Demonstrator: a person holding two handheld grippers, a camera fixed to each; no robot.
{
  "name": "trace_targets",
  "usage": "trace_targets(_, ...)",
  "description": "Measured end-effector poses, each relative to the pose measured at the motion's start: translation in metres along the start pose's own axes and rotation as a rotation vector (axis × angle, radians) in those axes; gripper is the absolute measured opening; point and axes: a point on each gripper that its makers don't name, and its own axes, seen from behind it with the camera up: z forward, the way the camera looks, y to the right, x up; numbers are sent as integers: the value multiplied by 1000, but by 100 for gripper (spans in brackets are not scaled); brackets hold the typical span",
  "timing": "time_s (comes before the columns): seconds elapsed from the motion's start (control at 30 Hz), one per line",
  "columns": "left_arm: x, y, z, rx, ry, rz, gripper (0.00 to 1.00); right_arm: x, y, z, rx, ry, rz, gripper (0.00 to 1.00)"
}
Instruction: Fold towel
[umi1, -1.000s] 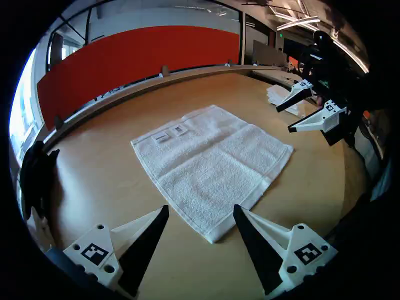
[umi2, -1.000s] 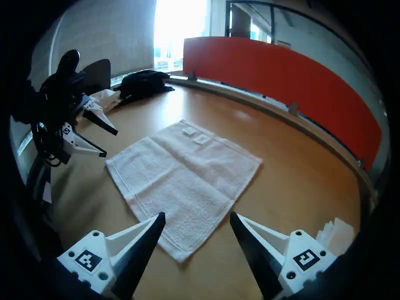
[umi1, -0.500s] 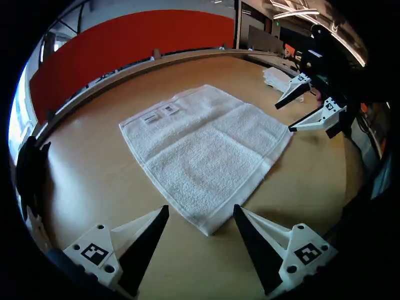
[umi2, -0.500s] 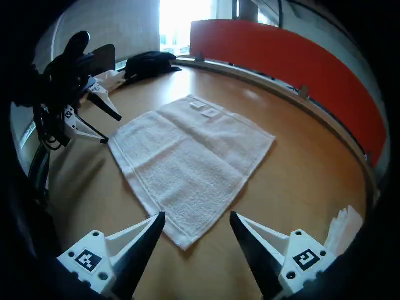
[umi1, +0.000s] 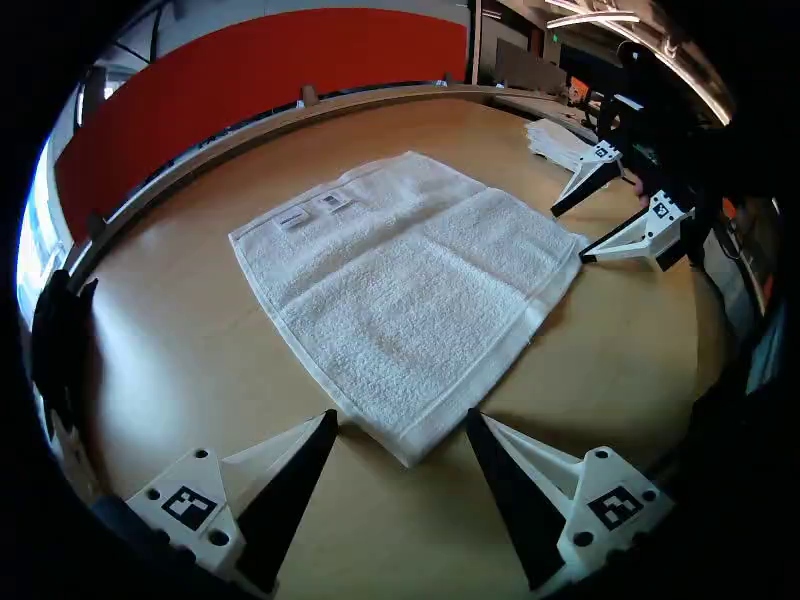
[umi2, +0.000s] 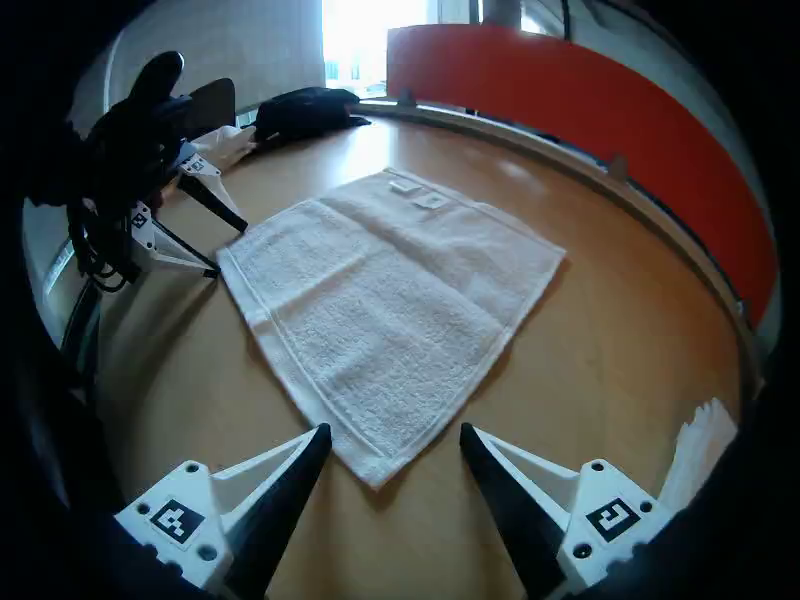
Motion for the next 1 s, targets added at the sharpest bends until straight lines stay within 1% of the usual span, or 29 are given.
trace_targets(0.17, 0, 0, 0, 9, -1, -6, 95, -2, -2, 0, 10, 5, 15, 93)
trace_targets(0.37, 0, 0, 0, 16, -5, -16, 93, -2, -1, 1, 11, 15, 19, 83)
trace_targets(0.7, 0, 0, 0, 18, -10, -16, 92, -2, -1, 0, 15, 17, 21, 82)
trace_targets(1.0, 0, 0, -1, 17, -17, -15, 92, -1, -1, -2, 38, 3, 14, 82)
